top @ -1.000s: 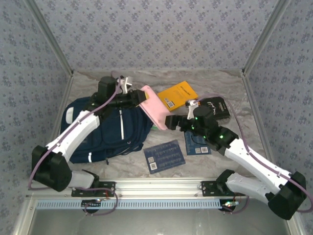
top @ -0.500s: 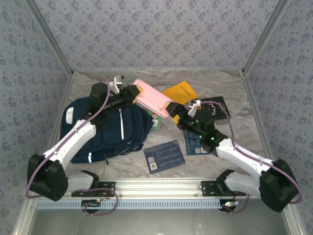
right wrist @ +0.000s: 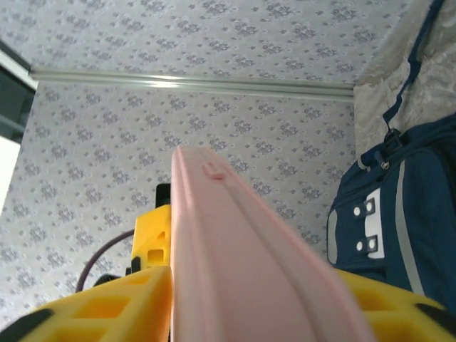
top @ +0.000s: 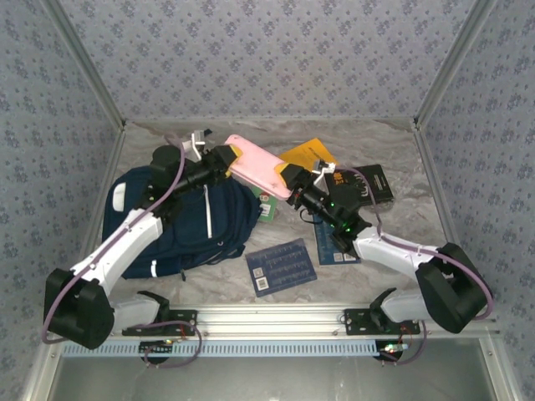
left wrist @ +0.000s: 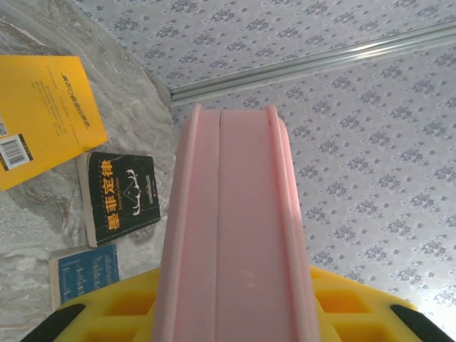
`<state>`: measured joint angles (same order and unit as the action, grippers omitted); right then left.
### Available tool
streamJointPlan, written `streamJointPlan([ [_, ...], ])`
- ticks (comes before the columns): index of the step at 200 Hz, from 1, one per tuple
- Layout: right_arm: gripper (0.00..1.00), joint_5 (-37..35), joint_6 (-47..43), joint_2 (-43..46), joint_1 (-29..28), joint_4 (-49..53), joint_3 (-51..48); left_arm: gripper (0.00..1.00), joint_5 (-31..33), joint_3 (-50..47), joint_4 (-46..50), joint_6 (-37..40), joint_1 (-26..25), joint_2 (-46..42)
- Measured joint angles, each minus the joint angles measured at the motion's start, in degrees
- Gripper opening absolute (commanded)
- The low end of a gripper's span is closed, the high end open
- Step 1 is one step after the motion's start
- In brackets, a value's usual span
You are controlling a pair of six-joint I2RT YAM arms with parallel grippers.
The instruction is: Pack books, pencil case, and school supplies into a backpack
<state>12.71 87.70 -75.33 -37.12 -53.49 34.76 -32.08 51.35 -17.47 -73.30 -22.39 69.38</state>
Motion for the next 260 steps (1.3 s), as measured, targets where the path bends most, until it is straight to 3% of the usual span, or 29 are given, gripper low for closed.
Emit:
streamJointPlan([
  [23,0.31,0.02,1.46,0.02,0.07,-1.84,0.02,0.27,-0.02,-0.2,-0.63,-1.64,0.13,-0.33],
  [58,0.3,0.24,1.4,0.37,0.13,-2.78,0.07,0.56,0.37,-0.2,1.57,-0.11,0.11,-0.5],
  [80,0.31,0.7,0.11,1.68,1.05,-1.29,-0.79,0.65,0.63,-0.07,5.2,3.08,0.13,-0.74],
  [103,0.31,1.33,-2.78,6.54,3.85,3.87,-2.84,0.66,2.78,2.05,15.8,9.84,0.17,-1.27],
  [146,0.3,0.22,-12.26,24.11,9.49,22.62,-6.16,0.65,11.34,7.39,35.93,26.12,1.29,-3.96],
  [175,0.3,0.44,-14.12,28.81,13.7,27.74,-9.25,0.63,17.0,8.2,45.0,33.83,3.82,-3.52],
  [260,0.3,4.37,-14.27,29.24,16.98,32.35,-13.6,0.58,20.94,8.2,50.25,42.25,5.9,10.93],
])
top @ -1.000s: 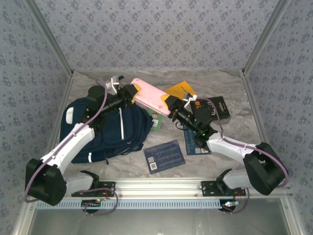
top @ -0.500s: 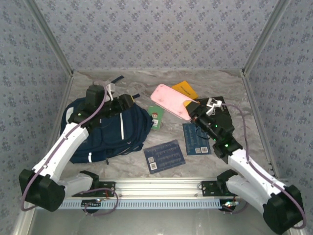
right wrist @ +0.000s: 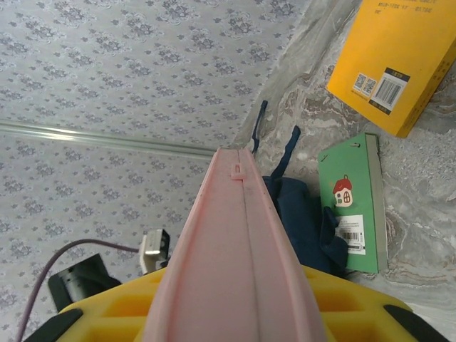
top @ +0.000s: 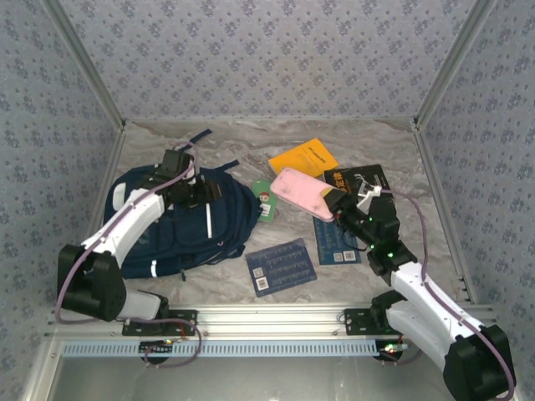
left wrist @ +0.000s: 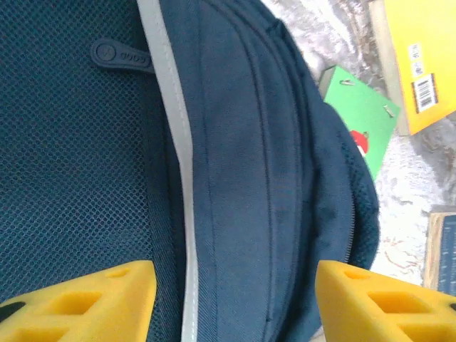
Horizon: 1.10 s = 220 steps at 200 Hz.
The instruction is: Pack books, pencil case, and school supplies into a backpack
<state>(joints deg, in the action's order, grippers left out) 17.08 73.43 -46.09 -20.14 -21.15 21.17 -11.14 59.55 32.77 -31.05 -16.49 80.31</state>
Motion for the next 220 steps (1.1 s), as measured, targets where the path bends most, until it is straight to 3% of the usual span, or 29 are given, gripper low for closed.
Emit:
streamJointPlan([
  [49,0.29,2.38,0.02,1.57,2.34,-0.2,-2.49,0.5,-3.06,-0.15,-2.69,0.07,0.0,5.62],
  [91,0.27,3.58,0.02,1.86,3.65,-0.24,-4.28,0.36,-7.17,-0.59,-6.47,0.07,0.0,7.15],
  [111,0.26,4.0,0.04,1.86,4.11,-0.26,-4.42,0.23,-7.32,-0.04,-6.38,0.96,0.0,10.47],
  [133,0.26,4.85,0.04,1.86,4.74,-0.33,-4.42,0.0,-7.28,0.83,-5.57,2.01,0.0,13.27],
  [174,0.25,5.95,-0.96,3.63,5.55,0.96,-4.42,0.0,-7.54,7.58,1.31,5.55,0.0,12.5],
  [220,0.25,6.34,-7.74,5.7,5.55,10.73,-0.59,0.0,-7.56,18.78,13.33,10.91,-0.52,6.78],
])
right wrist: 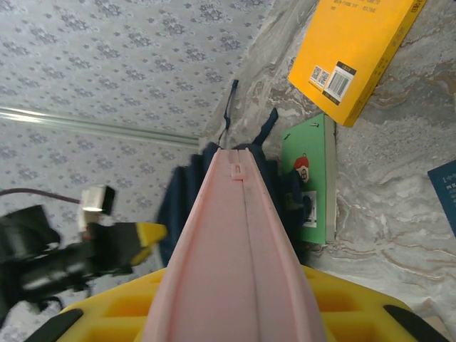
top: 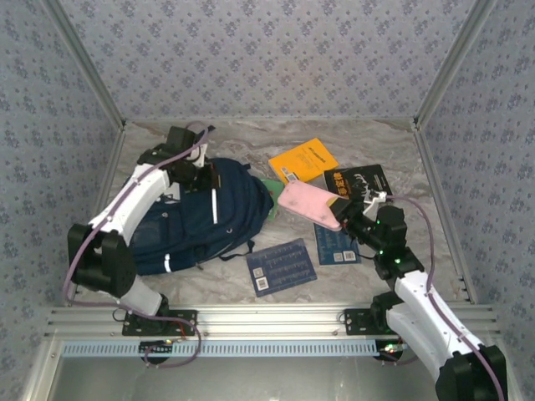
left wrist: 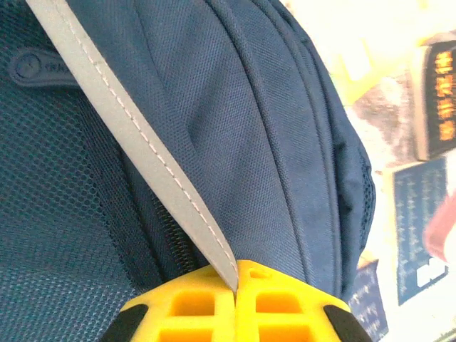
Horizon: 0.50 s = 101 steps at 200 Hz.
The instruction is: Pack books, pencil case, and school supplies into a backpack
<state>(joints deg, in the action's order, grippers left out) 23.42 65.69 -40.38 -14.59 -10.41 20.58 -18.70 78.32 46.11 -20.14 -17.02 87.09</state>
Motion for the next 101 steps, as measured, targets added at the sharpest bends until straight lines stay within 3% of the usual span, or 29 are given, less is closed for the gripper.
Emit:
streamJointPlan([
  [56,0.26,0.7,-7.96,0.0,-0.04,6.84,7.5,0.0,-0.85,2.58,6.43,4.15,-0.72,-11.69],
  [101,0.26,2.73,-12.26,-1.07,-2.71,9.11,10.49,0.0,-4.15,2.58,6.27,9.2,-1.92,-13.53],
])
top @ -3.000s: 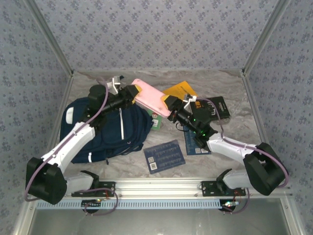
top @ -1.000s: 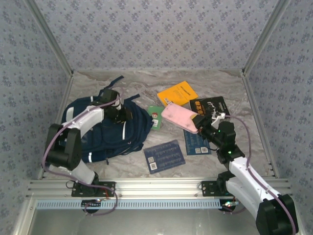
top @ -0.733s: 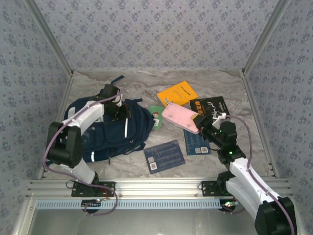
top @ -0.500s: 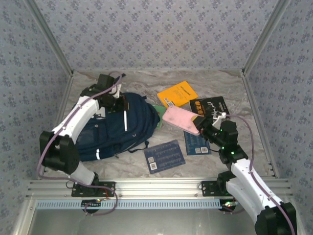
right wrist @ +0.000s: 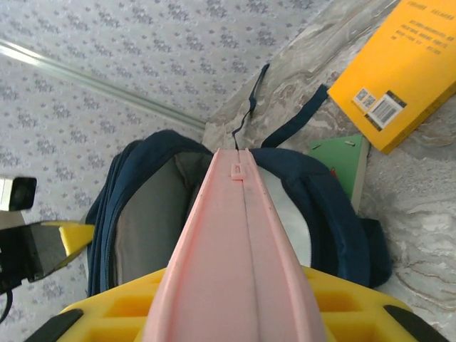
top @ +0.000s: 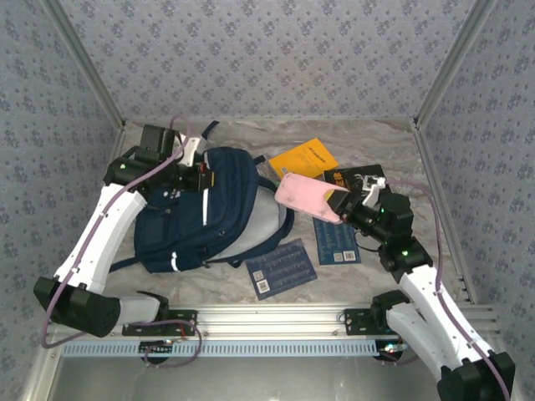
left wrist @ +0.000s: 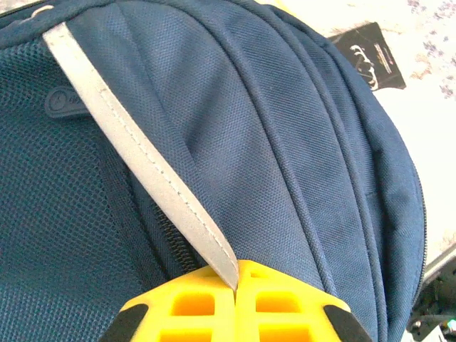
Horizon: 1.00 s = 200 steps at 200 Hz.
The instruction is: Pack books, pencil case, and school supplies into a backpack
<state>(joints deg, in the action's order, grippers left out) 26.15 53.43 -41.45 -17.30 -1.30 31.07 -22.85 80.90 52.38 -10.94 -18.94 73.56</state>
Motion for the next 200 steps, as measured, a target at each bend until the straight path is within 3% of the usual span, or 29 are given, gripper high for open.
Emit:
streamJointPlan([
  [67,0.26,0.26,-4.61,-7.34,-11.98,1.64,2.67,0.0,-8.55,4.17,0.13,4.42,-0.68,1.11],
  [118,0.25,-1.79,-5.44,-10.71,-15.1,2.27,3.26,0.0,-12.07,4.68,0.11,7.52,-0.7,1.07],
  [200,0.25,-4.5,1.62,-26.49,-21.53,-11.1,8.55,0.0,-14.62,4.02,-0.2,8.96,-0.68,0.68],
])
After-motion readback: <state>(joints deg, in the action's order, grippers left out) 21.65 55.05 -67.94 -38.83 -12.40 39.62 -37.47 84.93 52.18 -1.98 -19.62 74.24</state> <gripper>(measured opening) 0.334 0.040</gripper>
